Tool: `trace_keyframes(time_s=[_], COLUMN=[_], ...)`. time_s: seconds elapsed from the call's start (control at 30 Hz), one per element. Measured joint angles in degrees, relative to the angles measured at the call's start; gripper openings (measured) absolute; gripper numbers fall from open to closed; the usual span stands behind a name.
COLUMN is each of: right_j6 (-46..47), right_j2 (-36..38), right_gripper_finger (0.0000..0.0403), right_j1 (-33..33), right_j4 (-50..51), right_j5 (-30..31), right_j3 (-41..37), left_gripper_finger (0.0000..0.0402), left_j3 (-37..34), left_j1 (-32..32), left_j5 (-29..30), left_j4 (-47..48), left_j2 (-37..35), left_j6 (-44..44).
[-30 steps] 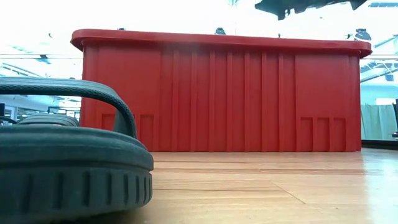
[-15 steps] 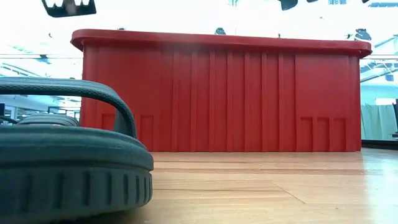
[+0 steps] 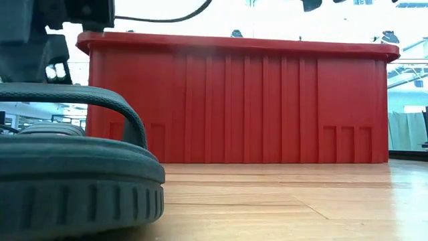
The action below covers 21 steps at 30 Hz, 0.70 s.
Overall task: Pick and place slides into bin
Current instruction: Put the black slide into the red bin
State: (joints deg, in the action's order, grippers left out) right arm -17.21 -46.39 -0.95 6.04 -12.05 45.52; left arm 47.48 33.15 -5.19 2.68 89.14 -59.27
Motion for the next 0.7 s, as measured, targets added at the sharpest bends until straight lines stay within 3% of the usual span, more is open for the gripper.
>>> trace_keyframes(time_s=[0.27, 0.7], right_j6=[0.0, 0.0], right_j2=[0.0, 0.0], right_gripper_finger=[0.0206, 0.0206], right_j1=[0.0, 0.0], right_j4=[1.5, 2.1], right_j5=[0.0, 0.0], right_j3=[0.0, 0.0], left_gripper_finger=[0.0108, 0.0108], left_j3=[-3.7, -3.9], left_j1=[0.5, 1.3], left_j5=[0.0, -1.1], left_j4=[-7.2, -15.1], left_j2=[0.3, 5.3], left_j6=[-2.7, -2.9])
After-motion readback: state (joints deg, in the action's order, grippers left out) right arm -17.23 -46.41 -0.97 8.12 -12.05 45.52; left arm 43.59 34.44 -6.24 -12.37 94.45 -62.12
